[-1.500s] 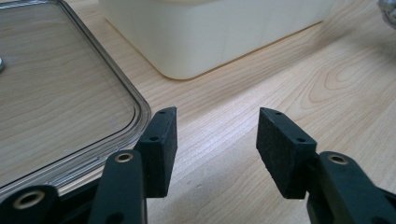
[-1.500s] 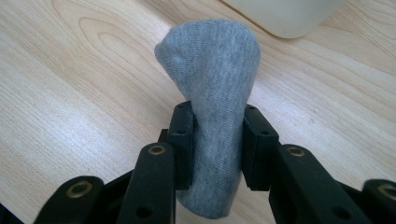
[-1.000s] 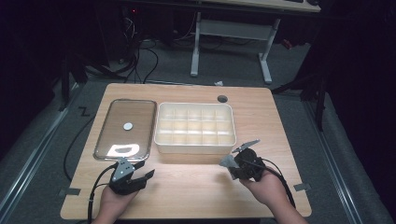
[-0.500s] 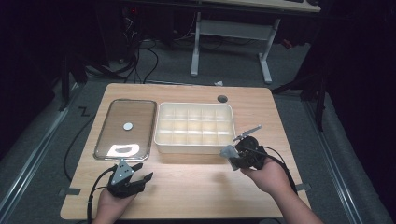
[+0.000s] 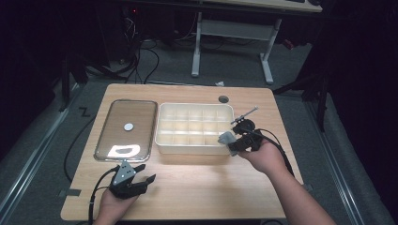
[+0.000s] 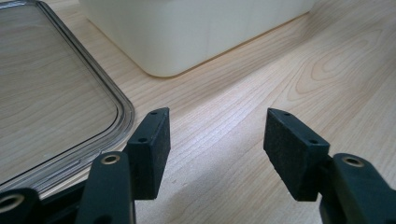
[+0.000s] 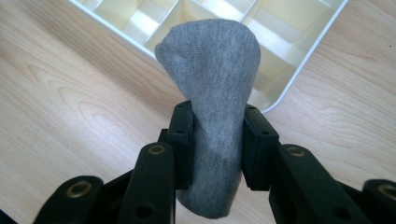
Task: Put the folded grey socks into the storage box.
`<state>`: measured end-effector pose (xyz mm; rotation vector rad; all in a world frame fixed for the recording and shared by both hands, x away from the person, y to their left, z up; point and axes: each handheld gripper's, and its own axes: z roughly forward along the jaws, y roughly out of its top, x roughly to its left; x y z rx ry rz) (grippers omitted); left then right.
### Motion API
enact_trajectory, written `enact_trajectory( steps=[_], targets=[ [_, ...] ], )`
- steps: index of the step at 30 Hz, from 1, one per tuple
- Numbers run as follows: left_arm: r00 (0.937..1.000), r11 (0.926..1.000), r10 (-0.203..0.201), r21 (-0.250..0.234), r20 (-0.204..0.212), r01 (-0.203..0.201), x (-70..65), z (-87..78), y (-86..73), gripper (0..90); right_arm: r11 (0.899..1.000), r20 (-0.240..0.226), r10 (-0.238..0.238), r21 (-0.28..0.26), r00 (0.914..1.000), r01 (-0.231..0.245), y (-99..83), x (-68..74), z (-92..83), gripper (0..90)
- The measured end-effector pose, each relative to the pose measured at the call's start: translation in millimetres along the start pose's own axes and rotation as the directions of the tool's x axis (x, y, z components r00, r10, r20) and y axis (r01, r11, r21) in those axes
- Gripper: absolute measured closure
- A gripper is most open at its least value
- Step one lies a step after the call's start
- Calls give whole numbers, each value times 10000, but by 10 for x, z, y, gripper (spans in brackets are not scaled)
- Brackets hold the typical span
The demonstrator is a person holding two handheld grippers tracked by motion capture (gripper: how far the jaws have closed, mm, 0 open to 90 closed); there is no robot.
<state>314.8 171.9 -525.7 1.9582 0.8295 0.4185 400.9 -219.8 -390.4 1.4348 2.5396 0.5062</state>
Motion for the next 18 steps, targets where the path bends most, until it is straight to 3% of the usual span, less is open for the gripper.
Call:
enact_trajectory(
  steps=[18],
  targets=[
    [10000,10000,66,62,-37,-66,2,5,-2,415,9942,6,160,1065,9999,-159,412,-185,306,705]
  ],
)
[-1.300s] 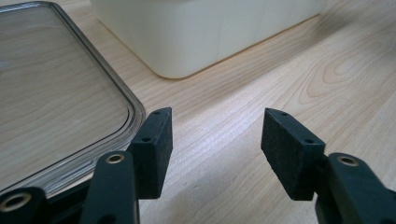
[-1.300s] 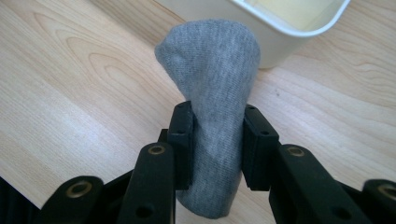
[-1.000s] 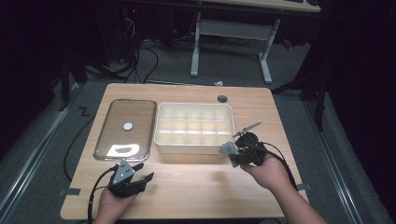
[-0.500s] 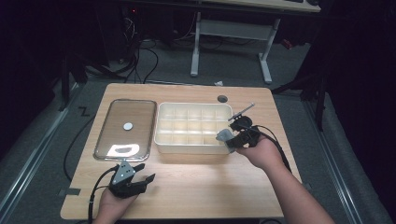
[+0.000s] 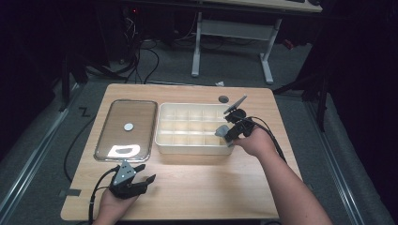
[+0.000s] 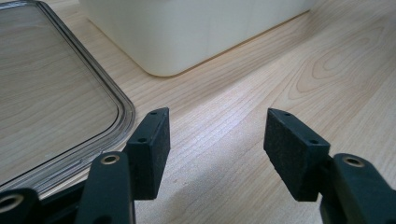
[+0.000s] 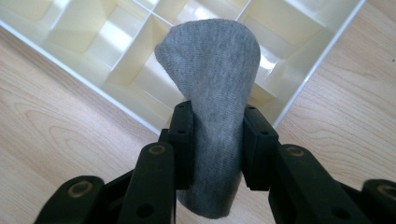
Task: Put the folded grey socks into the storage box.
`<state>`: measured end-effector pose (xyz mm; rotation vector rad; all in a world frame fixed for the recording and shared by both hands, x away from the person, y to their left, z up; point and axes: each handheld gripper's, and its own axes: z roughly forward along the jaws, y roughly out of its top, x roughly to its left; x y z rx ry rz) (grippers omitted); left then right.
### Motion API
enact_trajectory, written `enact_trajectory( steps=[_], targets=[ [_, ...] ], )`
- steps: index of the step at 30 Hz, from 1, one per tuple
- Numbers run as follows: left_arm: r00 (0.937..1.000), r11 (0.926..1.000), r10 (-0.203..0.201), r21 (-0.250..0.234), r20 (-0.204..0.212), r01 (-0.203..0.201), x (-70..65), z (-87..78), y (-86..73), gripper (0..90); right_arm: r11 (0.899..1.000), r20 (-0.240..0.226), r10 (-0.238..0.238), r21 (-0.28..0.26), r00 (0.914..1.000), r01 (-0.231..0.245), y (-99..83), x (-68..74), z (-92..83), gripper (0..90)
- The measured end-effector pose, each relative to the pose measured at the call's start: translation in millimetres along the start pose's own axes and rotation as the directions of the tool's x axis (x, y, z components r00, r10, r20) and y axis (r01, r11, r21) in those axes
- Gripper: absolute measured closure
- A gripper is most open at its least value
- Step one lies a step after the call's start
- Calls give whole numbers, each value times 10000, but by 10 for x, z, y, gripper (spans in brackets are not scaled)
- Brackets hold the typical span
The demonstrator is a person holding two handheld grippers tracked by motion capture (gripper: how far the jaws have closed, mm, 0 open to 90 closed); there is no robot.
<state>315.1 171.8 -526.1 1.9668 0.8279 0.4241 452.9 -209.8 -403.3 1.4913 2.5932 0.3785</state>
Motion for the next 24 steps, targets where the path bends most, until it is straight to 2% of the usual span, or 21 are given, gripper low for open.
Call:
enact_trajectory(
  steps=[5,11,12,13,14,15,24],
  targets=[
    [10000,10000,47,-17,21,-47,-5,0,2,415,9984,305,-90,562,9995,73,51,2,133,710],
    [10000,10000,28,-58,81,-27,-11,-3,6,415,9952,612,-129,972,9980,69,99,14,234,715],
    [10000,10000,36,-59,83,-35,-16,-2,7,416,9938,646,13,1105,9979,-85,108,26,246,715],
    [9999,10000,58,-38,91,-58,-18,-2,8,416,9930,680,-141,1182,9976,60,120,19,267,715],
    [9999,9999,99,16,106,-99,-17,-4,9,416,9913,700,32,1309,9975,-123,126,31,280,716],
    [9999,10000,94,15,109,-95,-18,-3,9,416,9912,701,-132,1322,9974,38,132,20,299,716],
    [9998,10000,96,20,146,-97,-20,0,7,414,9848,692,-94,1738,9976,-28,148,26,410,723]
  ],
)
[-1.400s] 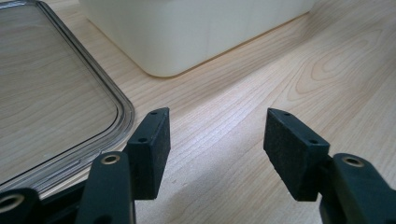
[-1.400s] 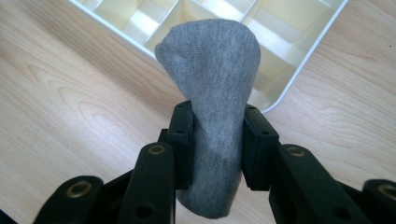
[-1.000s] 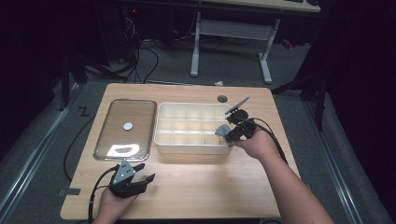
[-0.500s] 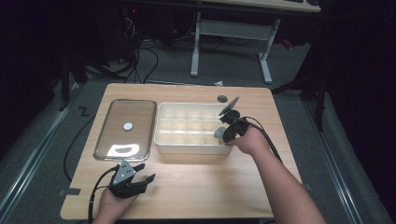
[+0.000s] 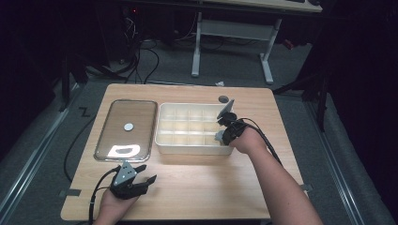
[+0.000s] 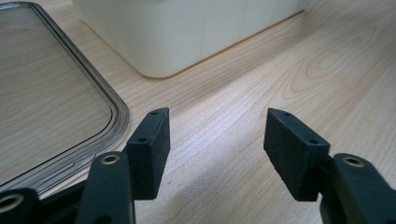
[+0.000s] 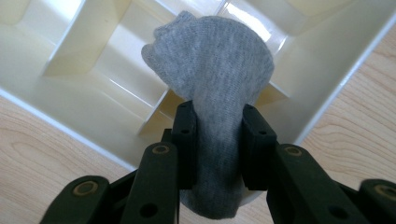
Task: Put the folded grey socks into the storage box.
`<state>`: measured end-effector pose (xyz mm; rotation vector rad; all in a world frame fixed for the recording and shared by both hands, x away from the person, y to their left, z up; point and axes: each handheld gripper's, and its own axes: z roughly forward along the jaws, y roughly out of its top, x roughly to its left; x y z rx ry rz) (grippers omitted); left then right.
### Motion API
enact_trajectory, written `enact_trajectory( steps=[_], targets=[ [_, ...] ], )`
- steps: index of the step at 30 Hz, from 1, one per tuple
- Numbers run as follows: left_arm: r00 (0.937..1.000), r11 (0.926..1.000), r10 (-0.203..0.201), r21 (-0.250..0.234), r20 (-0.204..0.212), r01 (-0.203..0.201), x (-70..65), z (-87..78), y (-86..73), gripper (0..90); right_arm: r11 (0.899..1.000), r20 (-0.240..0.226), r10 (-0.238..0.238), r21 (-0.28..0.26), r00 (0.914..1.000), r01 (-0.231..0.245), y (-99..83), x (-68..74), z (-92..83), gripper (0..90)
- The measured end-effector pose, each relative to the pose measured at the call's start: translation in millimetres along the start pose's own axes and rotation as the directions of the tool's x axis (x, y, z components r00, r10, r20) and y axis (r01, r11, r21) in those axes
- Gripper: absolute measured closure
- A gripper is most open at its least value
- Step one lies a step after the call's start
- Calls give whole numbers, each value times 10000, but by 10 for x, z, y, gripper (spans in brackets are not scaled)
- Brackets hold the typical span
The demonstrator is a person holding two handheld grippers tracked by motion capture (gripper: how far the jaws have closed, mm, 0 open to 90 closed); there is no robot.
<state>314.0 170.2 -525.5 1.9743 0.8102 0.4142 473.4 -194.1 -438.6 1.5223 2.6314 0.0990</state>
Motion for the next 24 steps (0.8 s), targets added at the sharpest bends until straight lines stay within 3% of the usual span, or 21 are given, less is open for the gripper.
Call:
enact_trajectory(
  steps=[24],
  targets=[
    [9999,9999,34,108,101,-35,-6,21,-7,416,9998,-254,-53,207,9997,59,6,-20,233,723]
  ],
)
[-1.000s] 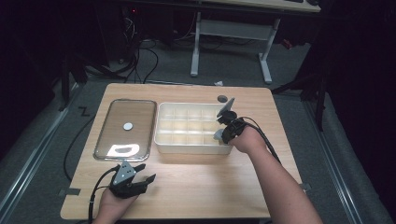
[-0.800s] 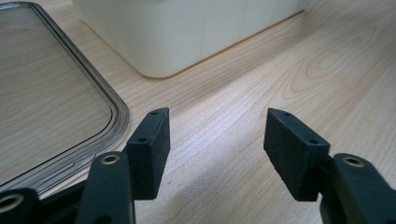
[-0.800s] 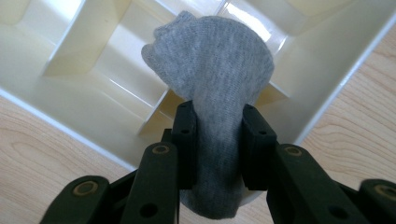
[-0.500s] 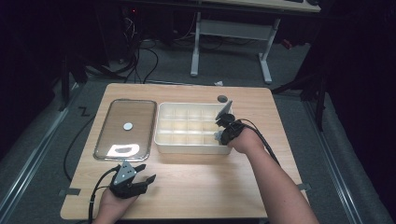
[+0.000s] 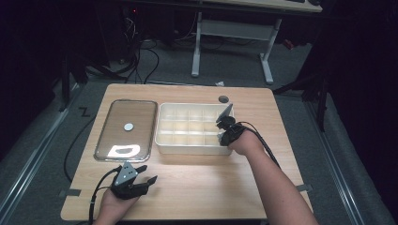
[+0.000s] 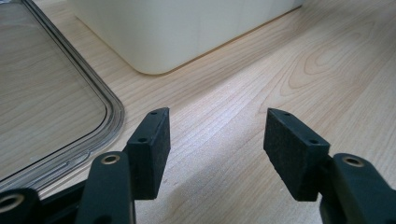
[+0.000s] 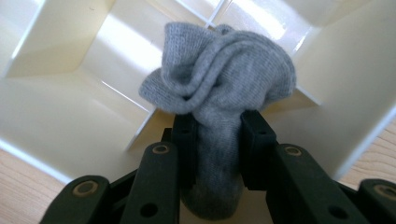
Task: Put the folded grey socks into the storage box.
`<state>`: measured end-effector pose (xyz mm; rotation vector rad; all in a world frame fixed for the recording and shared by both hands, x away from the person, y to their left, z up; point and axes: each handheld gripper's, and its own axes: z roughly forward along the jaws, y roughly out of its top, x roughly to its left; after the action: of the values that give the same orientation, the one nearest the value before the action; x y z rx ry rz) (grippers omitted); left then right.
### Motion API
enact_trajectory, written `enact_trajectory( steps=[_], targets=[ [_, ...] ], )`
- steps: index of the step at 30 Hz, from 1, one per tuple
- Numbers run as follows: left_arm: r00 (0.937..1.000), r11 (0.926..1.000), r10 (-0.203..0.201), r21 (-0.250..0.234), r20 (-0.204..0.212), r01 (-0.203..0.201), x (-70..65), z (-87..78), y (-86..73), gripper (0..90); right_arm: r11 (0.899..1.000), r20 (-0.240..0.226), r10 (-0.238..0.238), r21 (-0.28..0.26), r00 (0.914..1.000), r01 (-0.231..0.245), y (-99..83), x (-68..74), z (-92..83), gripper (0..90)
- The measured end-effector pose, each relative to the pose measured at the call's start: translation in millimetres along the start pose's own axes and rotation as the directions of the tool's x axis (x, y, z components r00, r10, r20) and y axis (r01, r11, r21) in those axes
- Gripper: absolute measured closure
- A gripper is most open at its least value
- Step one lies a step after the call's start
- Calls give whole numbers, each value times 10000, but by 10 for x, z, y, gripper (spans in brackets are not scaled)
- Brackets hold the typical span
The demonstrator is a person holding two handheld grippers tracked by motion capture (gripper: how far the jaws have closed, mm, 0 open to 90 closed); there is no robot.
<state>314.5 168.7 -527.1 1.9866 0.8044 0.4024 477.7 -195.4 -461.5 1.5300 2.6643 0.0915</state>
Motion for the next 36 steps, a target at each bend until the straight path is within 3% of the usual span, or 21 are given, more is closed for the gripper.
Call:
enact_trajectory(
  steps=[2,3,5,6,8,17,20,24,26,31,35,36],
  targets=[
    [10000,10000,-8,-7,-3,8,-1,3,-2,416,9999,40,90,71,10000,-91,3,18,11,723],
    [10000,10000,-9,-2,1,9,-1,4,-2,416,9998,113,-201,-10,9997,201,7,9,23,723],
    [10000,10000,-5,8,15,5,-2,5,-2,416,9998,221,-137,110,9997,135,12,37,36,722],
    [10000,10000,-12,20,21,12,-3,6,-2,416,9997,308,109,221,9995,-115,11,68,43,723],
    [10000,10000,-32,22,50,32,-3,6,-2,417,9996,387,-163,230,9991,154,25,60,56,723],
    [10000,10000,-39,72,53,38,7,2,-1,417,9996,211,43,276,9998,-49,32,57,24,656],
    [10000,10000,-44,37,26,44,2,7,-4,417,9997,-129,136,207,9998,-134,39,16,-32,624],
    [10000,10000,-43,46,14,43,4,8,-4,417,9999,-88,125,91,9999,-124,41,7,-150,569],
    [10000,10000,-24,64,11,24,7,6,-3,417,9998,-234,191,-58,9995,-193,32,-5,-238,603],
    [10000,10000,-14,76,42,13,4,15,-5,418,9986,-354,-167,-508,9992,149,-54,11,-450,886],
    [10000,9999,7,111,69,-8,-6,18,0,419,9998,-215,179,136,9996,-176,-79,31,-296,900],
    [10000,9999,-5,102,69,4,-10,17,0,419,9999,-223,9,129,9998,-6,-73,21,-239,900]
  ],
)
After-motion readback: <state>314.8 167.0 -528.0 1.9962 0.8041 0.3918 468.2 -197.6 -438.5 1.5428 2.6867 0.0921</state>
